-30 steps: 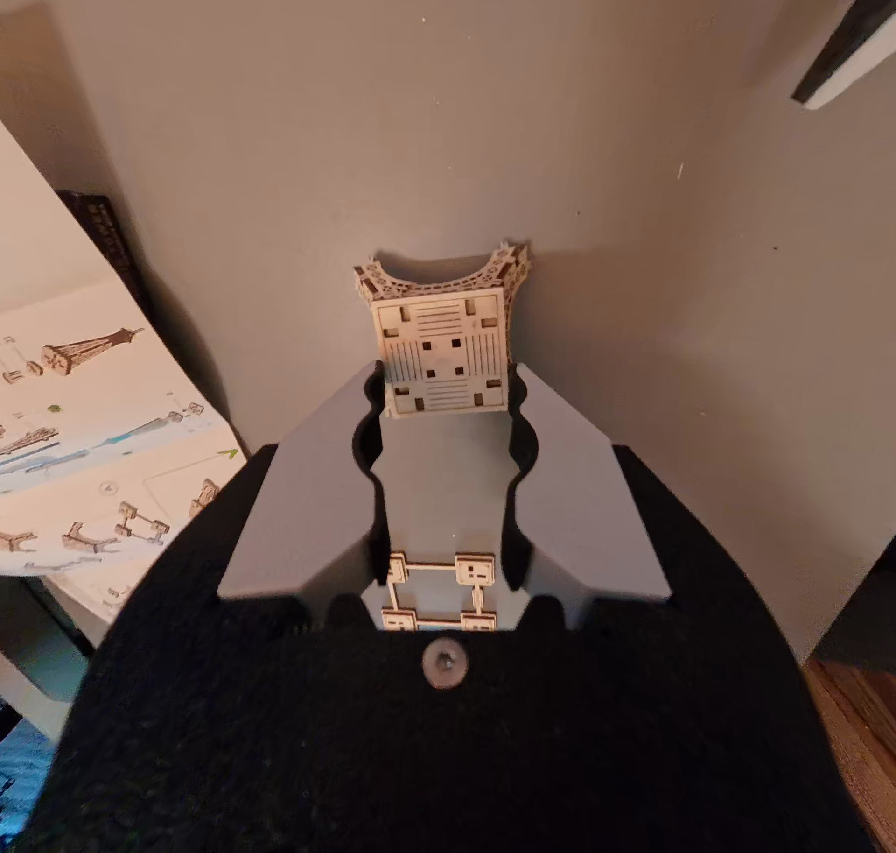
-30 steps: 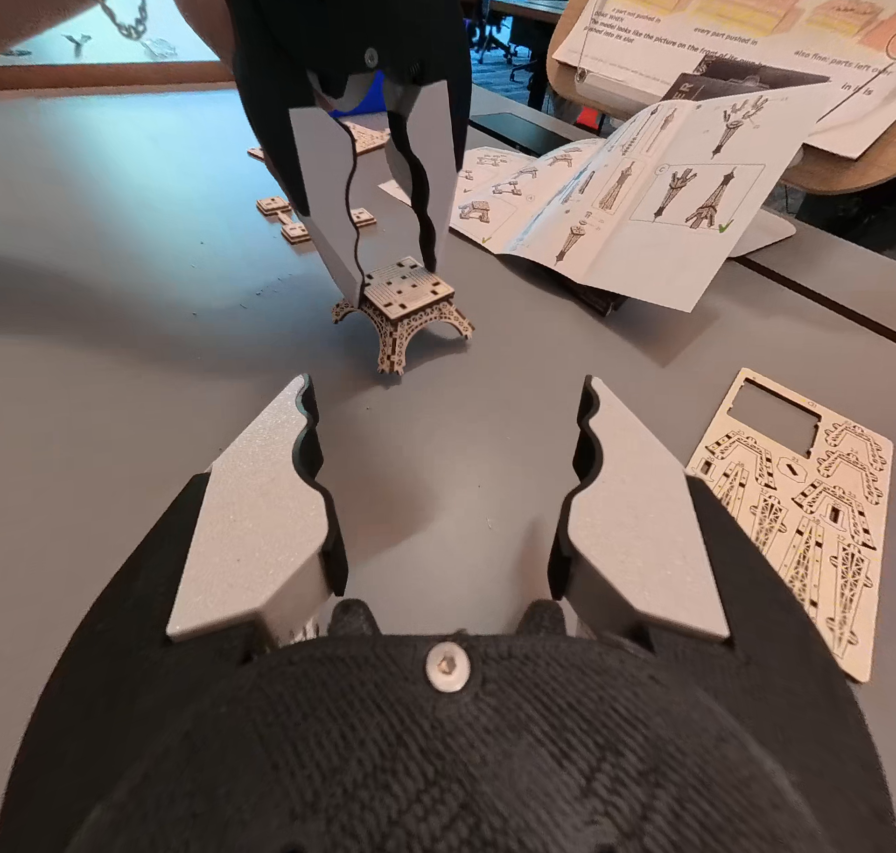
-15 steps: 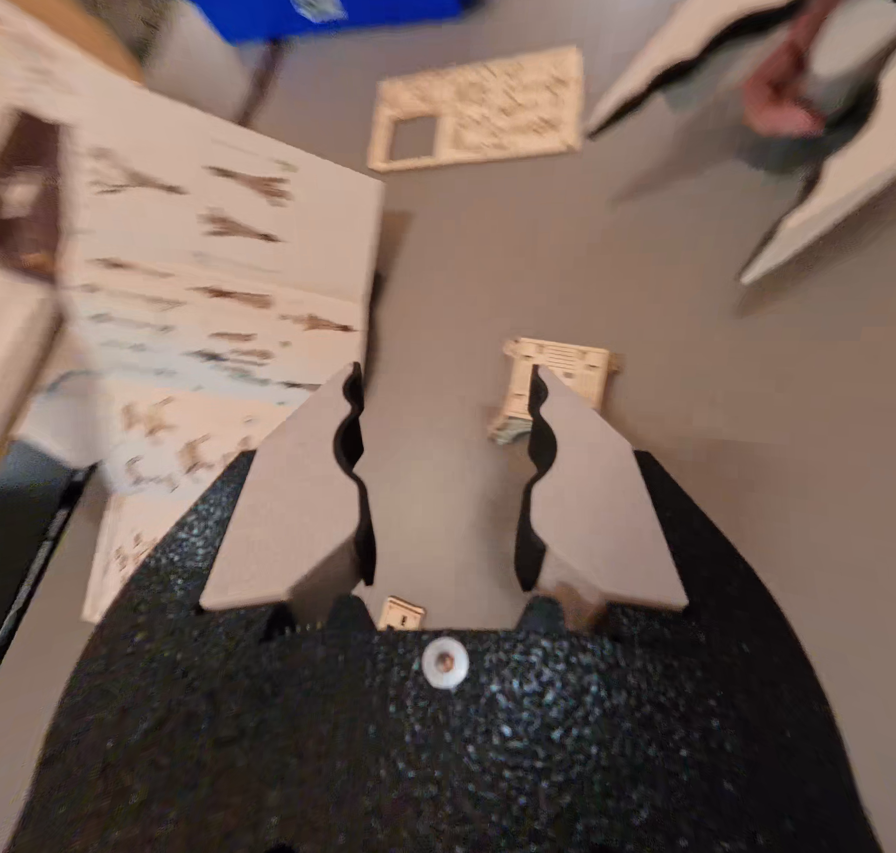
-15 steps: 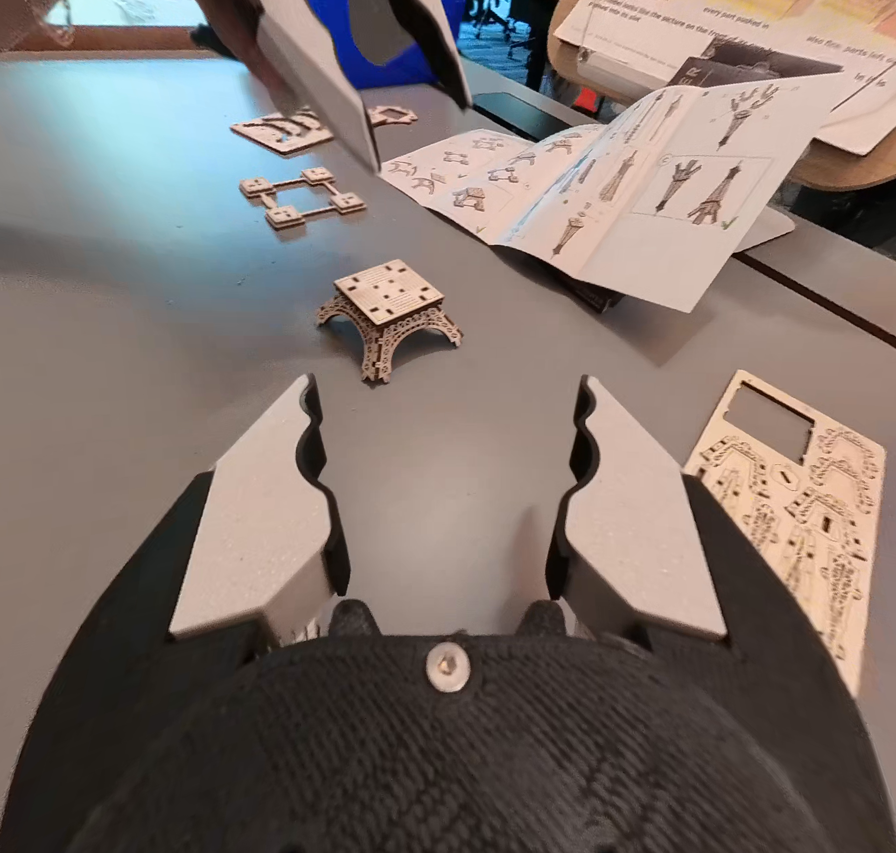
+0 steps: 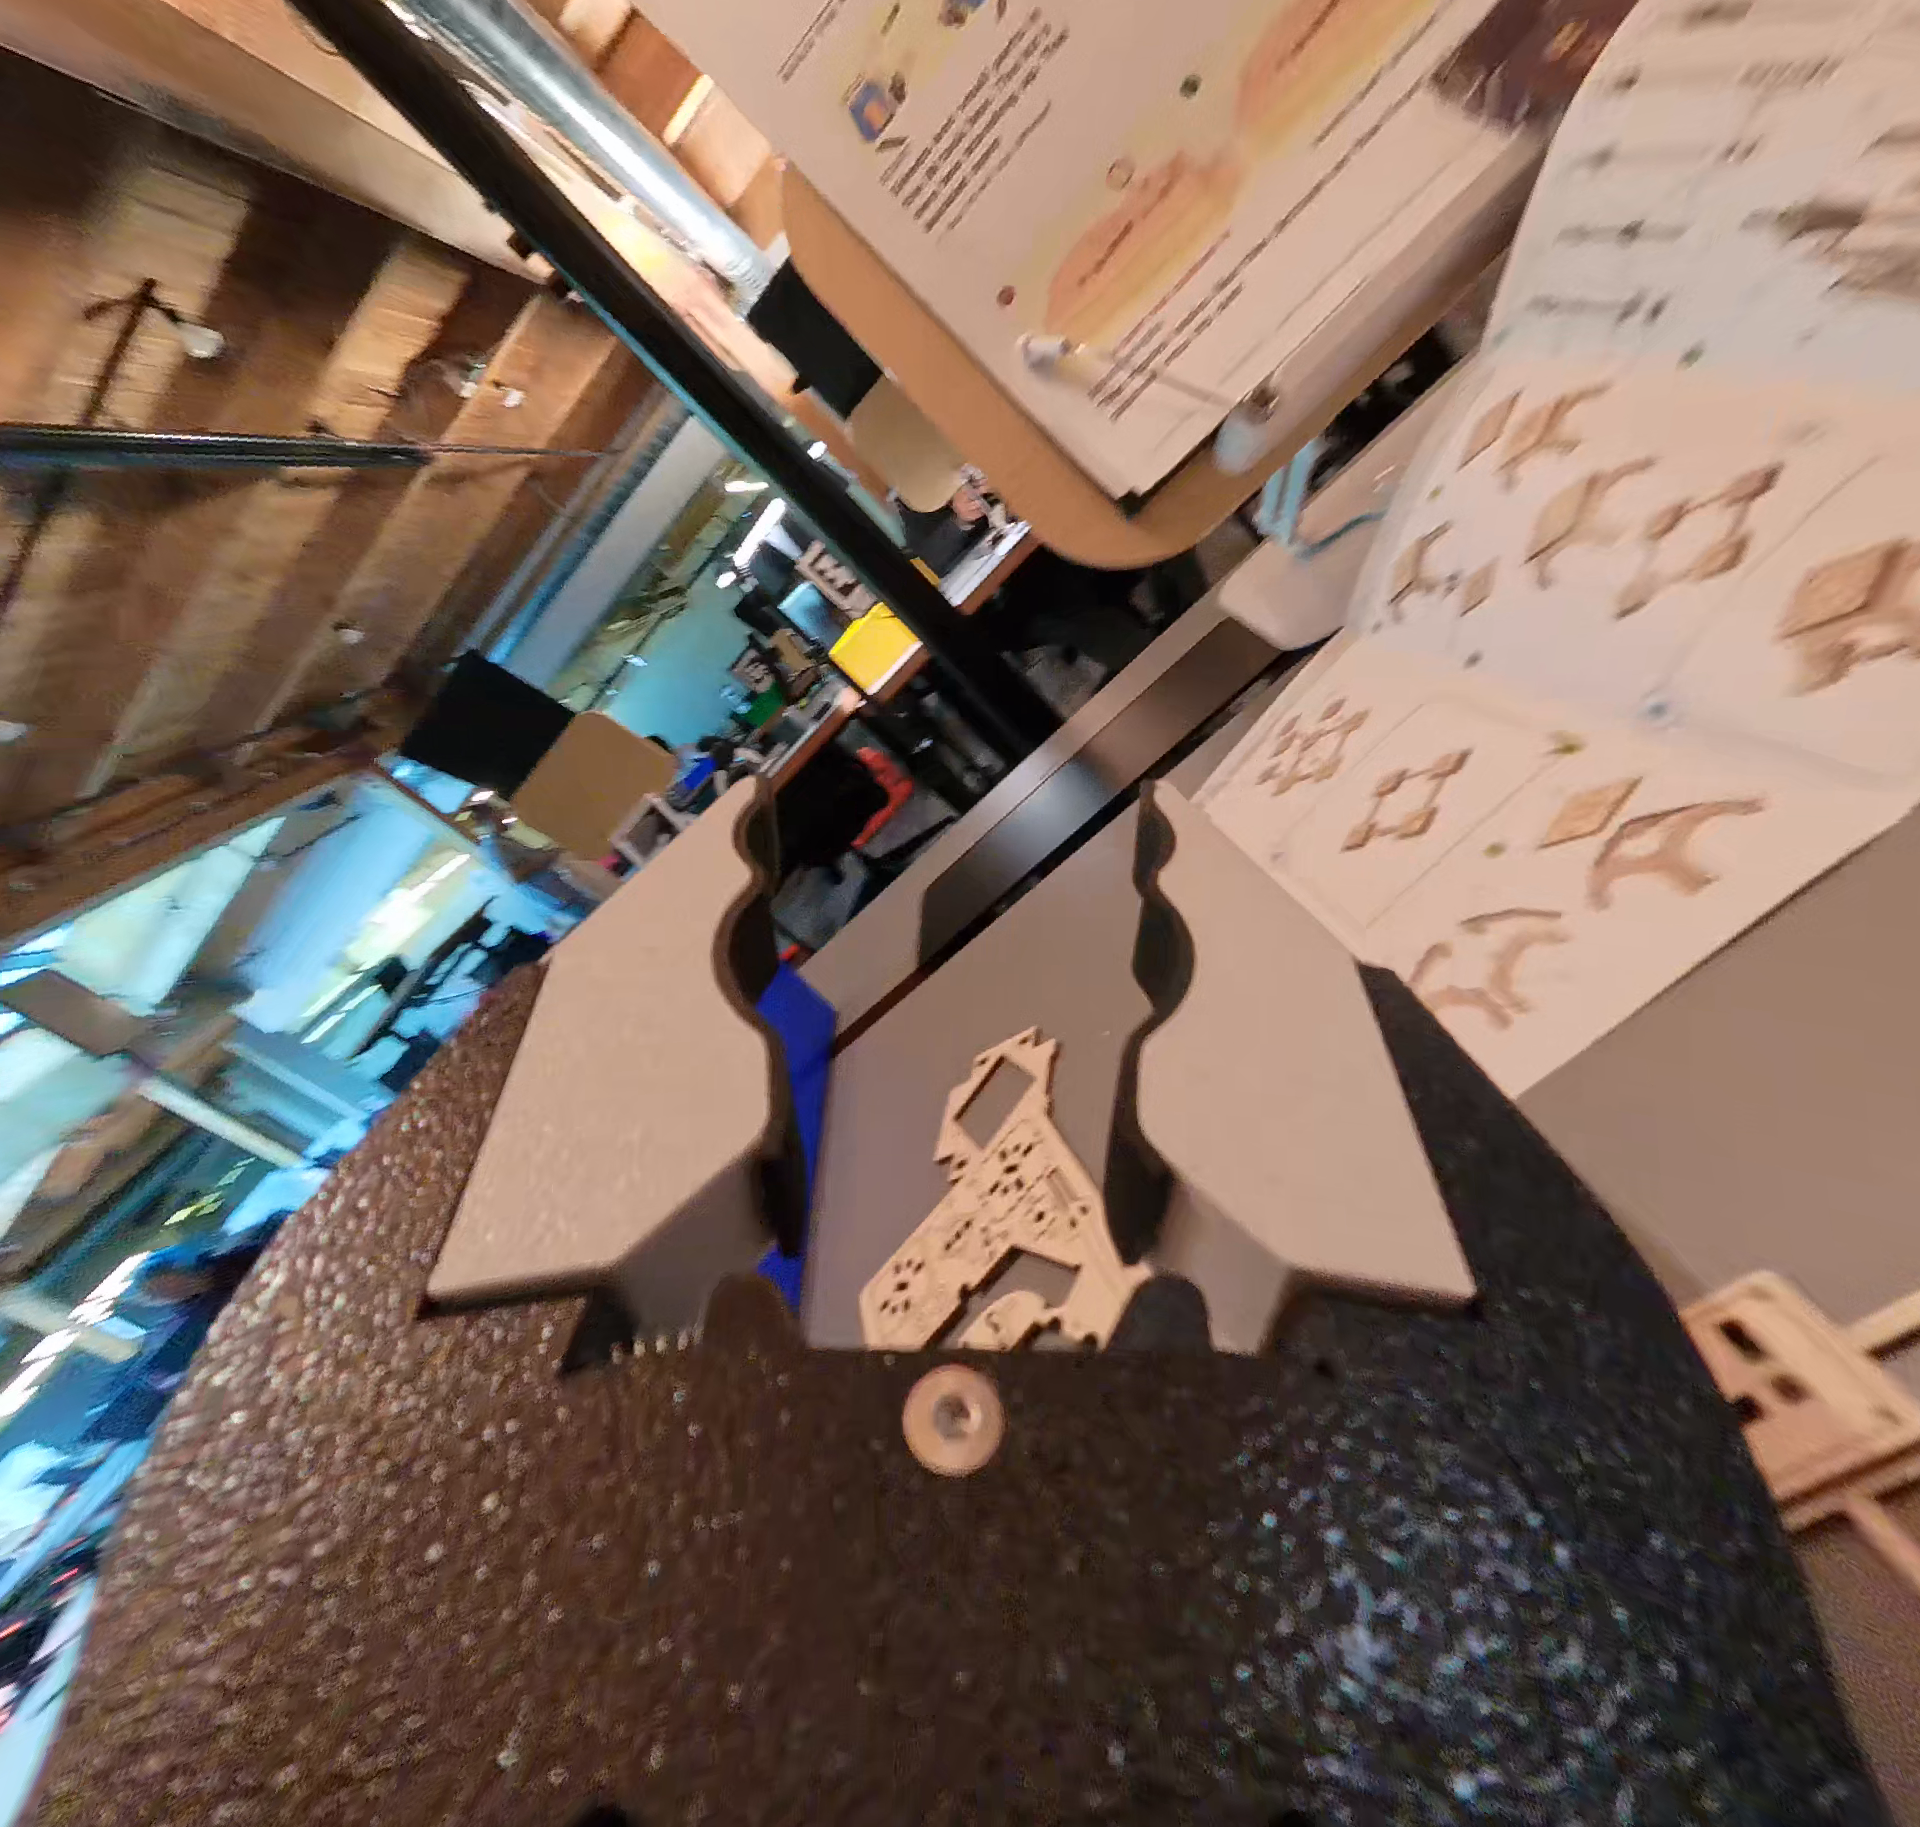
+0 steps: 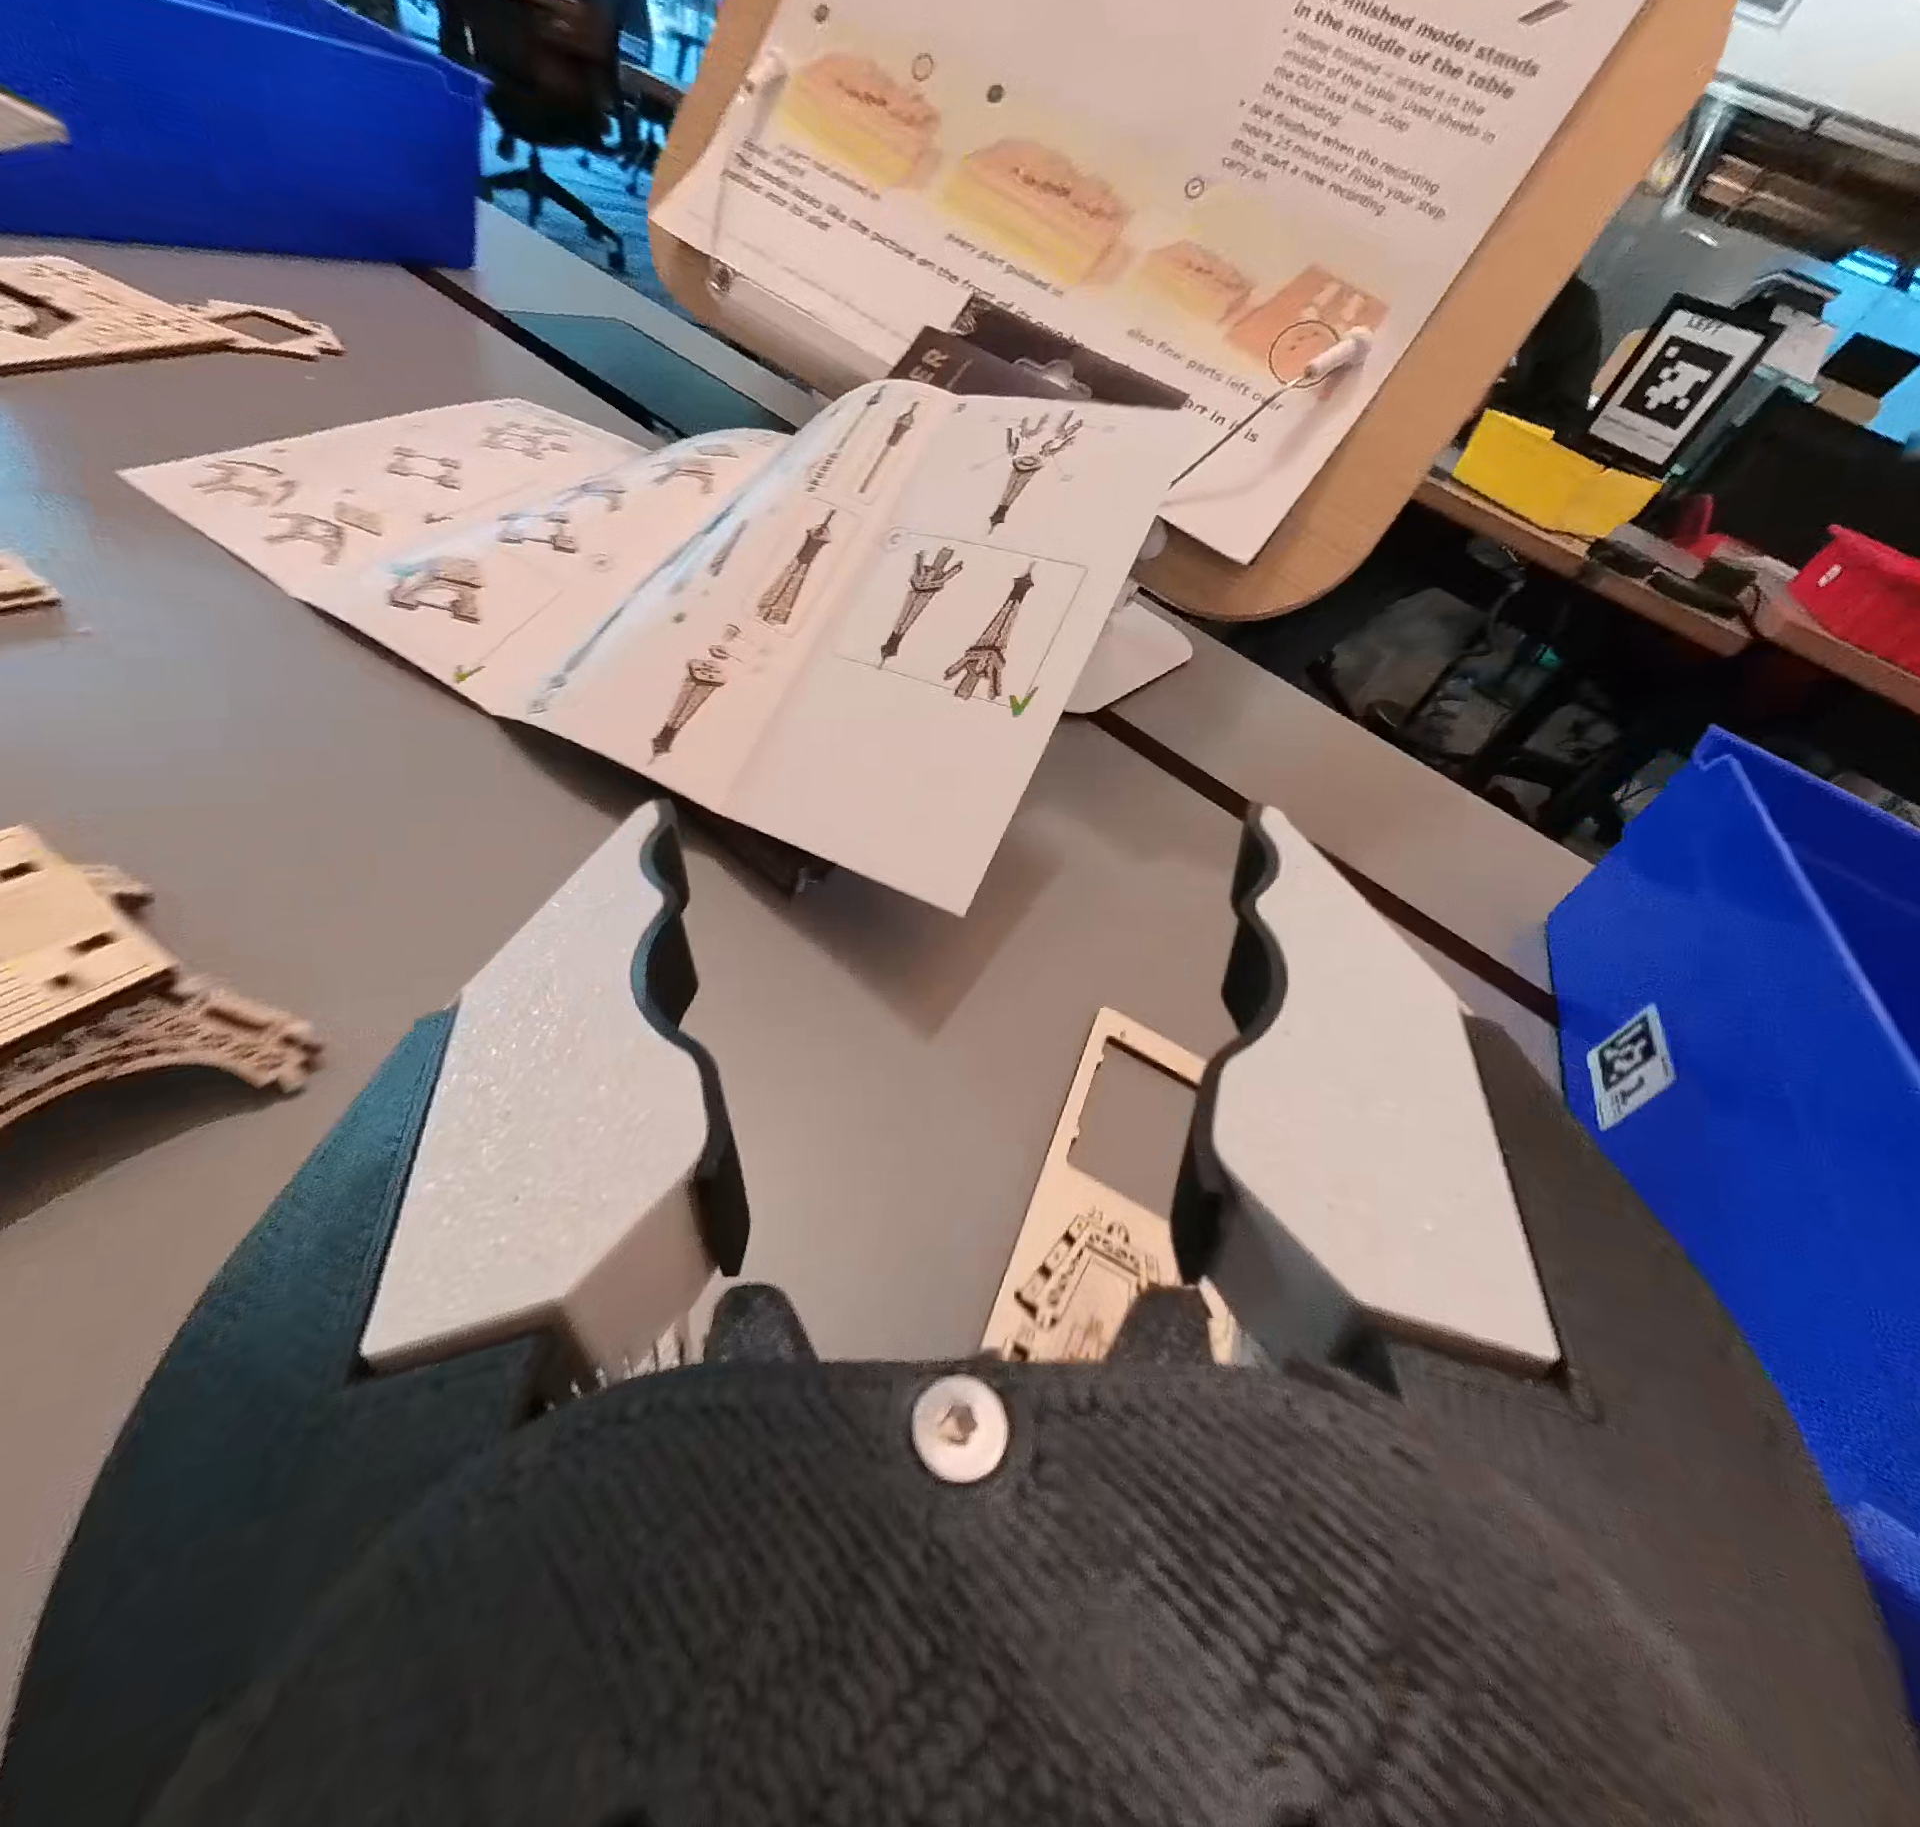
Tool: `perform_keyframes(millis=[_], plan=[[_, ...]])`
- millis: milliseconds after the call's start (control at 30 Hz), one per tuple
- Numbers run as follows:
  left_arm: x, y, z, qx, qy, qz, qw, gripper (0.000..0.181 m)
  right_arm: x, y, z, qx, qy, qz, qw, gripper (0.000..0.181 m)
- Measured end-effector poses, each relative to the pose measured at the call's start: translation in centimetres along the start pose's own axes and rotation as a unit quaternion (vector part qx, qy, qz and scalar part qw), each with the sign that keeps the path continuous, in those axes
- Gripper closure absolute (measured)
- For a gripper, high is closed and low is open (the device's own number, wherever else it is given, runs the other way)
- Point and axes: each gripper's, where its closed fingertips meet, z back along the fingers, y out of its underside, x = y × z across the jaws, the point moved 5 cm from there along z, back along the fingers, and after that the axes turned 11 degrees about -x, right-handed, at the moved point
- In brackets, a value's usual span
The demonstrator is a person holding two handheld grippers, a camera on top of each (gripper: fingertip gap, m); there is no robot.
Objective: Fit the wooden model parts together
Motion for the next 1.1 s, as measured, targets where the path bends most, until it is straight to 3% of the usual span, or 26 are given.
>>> perform_keyframes(millis=[133, 267, 733, 867, 1100], plan=[[0.9, 1.3, -0.5, 0.031, -0.028, -0.059, 0.997, 0.118, 0.1, 0.6, -0.8, -0.002, 0.031, 0.038, 0.999, 0.084], [0.5, 1.8, -0.5, 0.038, -0.039, -0.031, 0.998, 0.124, 0.0, 0.9, 0.7, 0.018, 0.062, 0.101, 0.993, 0.089], [-0.4, 4.5, -0.9, 0.09, -0.042, -0.015, 0.995, 0.134, -0.4, 5.5, 2.7, 0.214, 0.033, 0.026, 0.976, 0.101], [-0.7, 4.7, -1.1, 0.094, -0.037, -0.02, 0.995, 0.136, 0.2, 6.0, 3.1, 0.233, -0.009, -0.046, 0.971, 0.106], [-0.8, 4.9, -1.1, 0.096, -0.032, -0.023, 0.995, 0.138, 0.5, 6.3, 3.3, 0.246, -0.033, -0.058, 0.967, 0.111]])
